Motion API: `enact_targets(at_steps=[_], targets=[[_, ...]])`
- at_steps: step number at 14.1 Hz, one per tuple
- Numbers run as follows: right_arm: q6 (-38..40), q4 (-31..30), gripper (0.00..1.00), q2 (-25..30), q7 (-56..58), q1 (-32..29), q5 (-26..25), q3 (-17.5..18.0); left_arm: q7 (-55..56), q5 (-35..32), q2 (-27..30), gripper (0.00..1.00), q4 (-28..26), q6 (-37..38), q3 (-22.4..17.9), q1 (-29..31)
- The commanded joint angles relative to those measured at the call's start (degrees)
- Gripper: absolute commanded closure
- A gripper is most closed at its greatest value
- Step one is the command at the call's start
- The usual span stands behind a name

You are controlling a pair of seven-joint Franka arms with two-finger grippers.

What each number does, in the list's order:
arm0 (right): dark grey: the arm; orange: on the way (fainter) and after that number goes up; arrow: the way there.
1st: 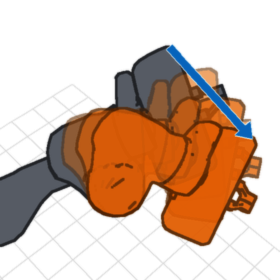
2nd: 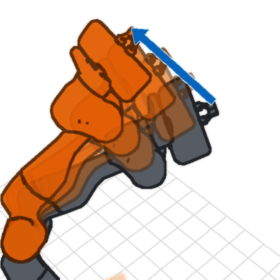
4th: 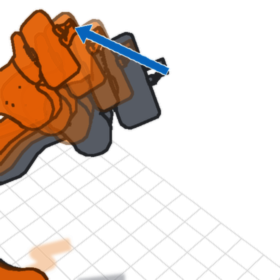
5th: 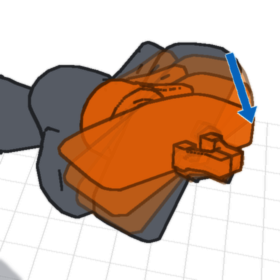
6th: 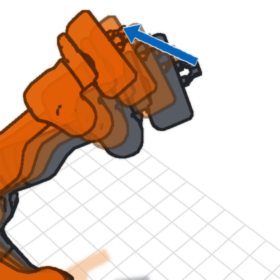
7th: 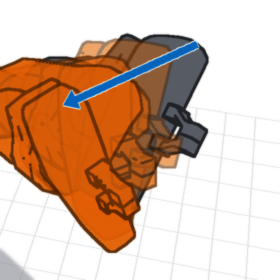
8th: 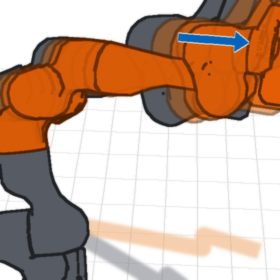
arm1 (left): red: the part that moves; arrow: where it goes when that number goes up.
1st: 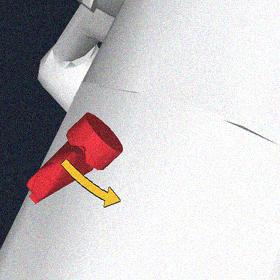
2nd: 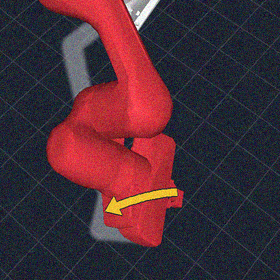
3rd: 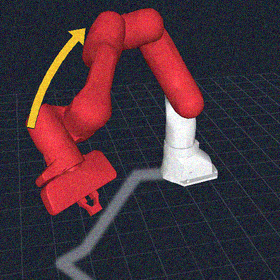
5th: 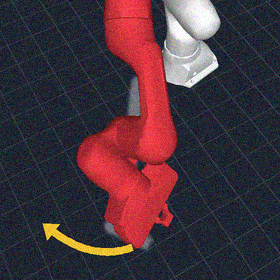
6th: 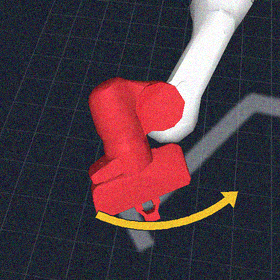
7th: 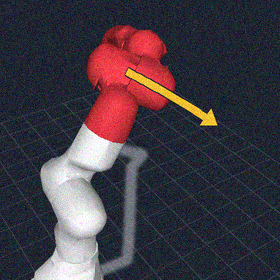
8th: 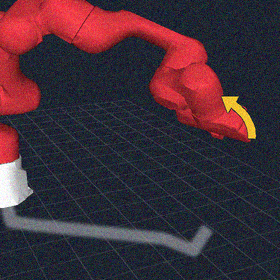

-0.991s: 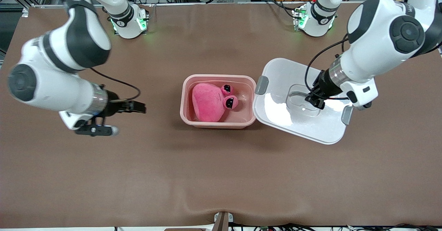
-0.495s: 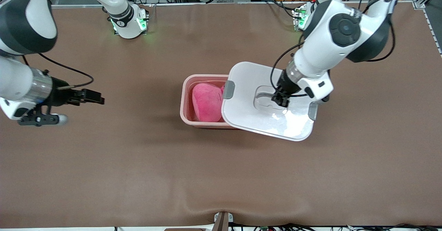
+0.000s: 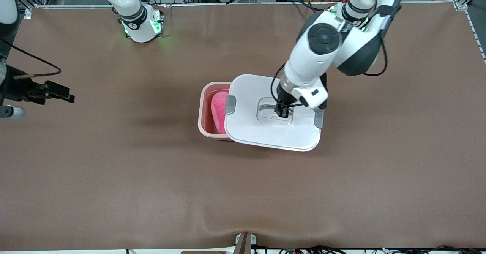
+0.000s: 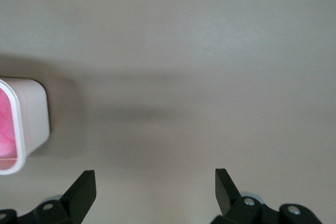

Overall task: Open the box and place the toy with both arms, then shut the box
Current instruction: 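Lower the lid onto the box base with the left gripper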

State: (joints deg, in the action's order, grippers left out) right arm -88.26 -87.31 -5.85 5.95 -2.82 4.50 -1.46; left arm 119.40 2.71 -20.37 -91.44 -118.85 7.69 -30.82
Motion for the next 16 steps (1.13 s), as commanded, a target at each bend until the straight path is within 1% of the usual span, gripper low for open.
enact_targets(at_steps=[1,3,5,6,10,12,14,16], targets=[[-0.6,-4.0,0.00,5.1,2.6,-2.4,-1.9,1.1,3.6,-1.6,-2.9,1.00,3.6,-0.4,-0.4,-1.9],[-1.2,-6.2,0.00,6.8,2.5,-2.5,-1.9,1.1,6.0,-1.8,-4.1,1.00,4.0,-0.7,-0.5,-3.4],[-4.0,-10.8,0.00,10.0,1.7,-2.3,-1.9,1.2,7.1,-1.7,-4.8,1.00,4.0,-2.4,-0.4,-4.1],[-5.0,-11.8,0.00,10.3,1.5,-2.2,-1.9,1.2,8.1,-1.8,-5.3,1.00,4.0,-3.1,-0.5,-4.8],[-4.6,-11.6,0.00,10.7,-2.7,-1.1,-1.9,1.1,11.1,-3.1,-5.7,1.00,3.8,-3.3,-0.5,-6.7],[-3.9,-10.8,0.00,10.9,-5.4,-0.4,-1.9,1.2,12.3,-3.2,-6.9,1.00,3.8,-3.3,-0.7,-8.5],[-2.1,-9.6,0.00,10.2,-5.1,-0.8,-1.9,1.2,14.3,-5.7,-6.9,1.00,3.9,-3.5,-0.5,-8.8],[-1.0,-9.4,0.00,10.4,-5.2,-0.8,-1.9,1.1,14.8,-5.8,-7.1,1.00,3.9,-4.0,-0.5,-8.9]])
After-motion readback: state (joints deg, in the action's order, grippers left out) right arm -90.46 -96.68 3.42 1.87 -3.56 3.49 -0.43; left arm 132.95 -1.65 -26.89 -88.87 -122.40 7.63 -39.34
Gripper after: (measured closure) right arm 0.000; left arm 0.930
